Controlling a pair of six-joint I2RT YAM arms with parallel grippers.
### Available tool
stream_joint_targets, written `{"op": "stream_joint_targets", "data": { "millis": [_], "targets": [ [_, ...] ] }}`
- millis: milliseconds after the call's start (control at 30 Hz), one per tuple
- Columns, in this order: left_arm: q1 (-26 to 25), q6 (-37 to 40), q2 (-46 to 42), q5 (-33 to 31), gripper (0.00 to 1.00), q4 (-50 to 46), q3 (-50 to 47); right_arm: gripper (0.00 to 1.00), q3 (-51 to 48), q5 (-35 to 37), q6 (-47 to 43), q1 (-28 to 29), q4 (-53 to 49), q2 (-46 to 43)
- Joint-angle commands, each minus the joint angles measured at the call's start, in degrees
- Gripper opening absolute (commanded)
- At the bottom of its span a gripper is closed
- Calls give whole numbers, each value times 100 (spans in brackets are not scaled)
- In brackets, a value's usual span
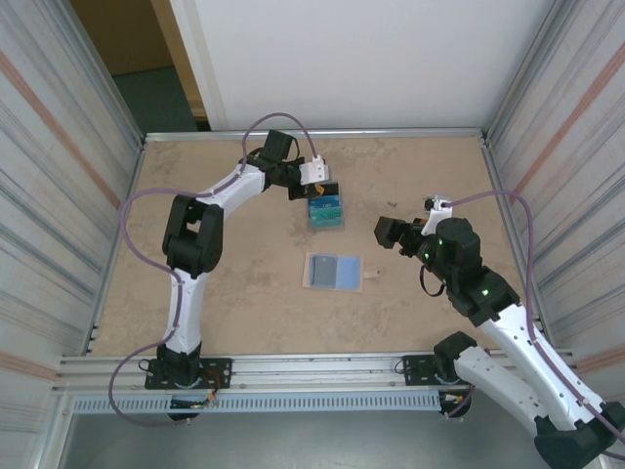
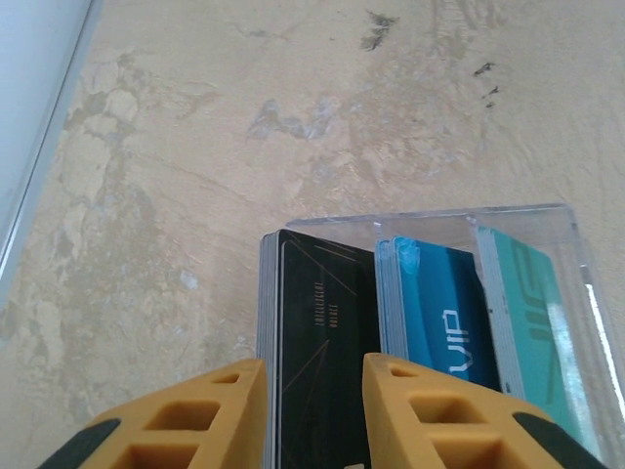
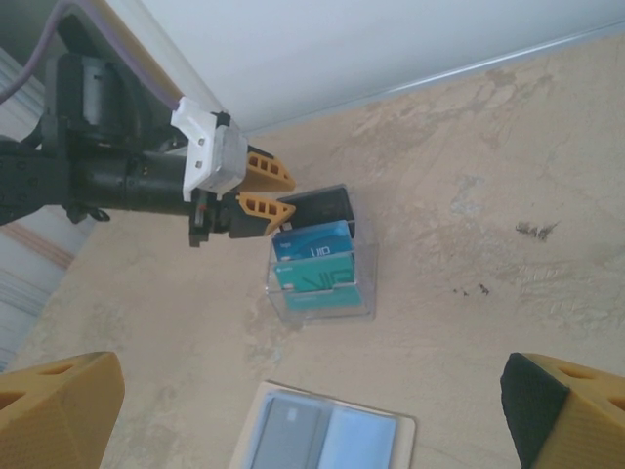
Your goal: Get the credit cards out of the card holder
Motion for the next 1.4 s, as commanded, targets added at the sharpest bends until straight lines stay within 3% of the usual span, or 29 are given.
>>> {"op": "stream_joint_targets", "data": {
  "millis": [0,33,267,400,433,633,900,1167,1367],
  "targets": [
    [-62,-41,-293,-174,32,225,-117,99,-28,-97,90,-45,109,-6],
    [-62,-60,-322,-169,32,276,-144,99,-36,-97,92,-47,112,-6],
    [-62,-624,-808,-328,67,710,-483,100,-10,-18,140,-42,-24,52],
    [-60,-1081,-1470,-544,96,1475,-1246,97,125,112,275,-38,-350,245],
    [-62,-1227,-1630,-628,99,1657,-1454,96,142,127,313,-28,-419,308],
    [-62,-2265,-2733,-1316,99,2295,-2726,88,263,309,570,321,-799,753],
    [-62,-4538,-4500,-2319,99,3180,-4817,80,515,990,1197,1357,-1309,1666],
    [62,-6189,-5985,-3354,99,3229,-6266,59,1371,1096,1318,2388,-1576,3753],
    [483,-7271,-6672,-3543,99,3170,-7005,56,2260,916,1127,2839,-1786,5195]
  ]
}}
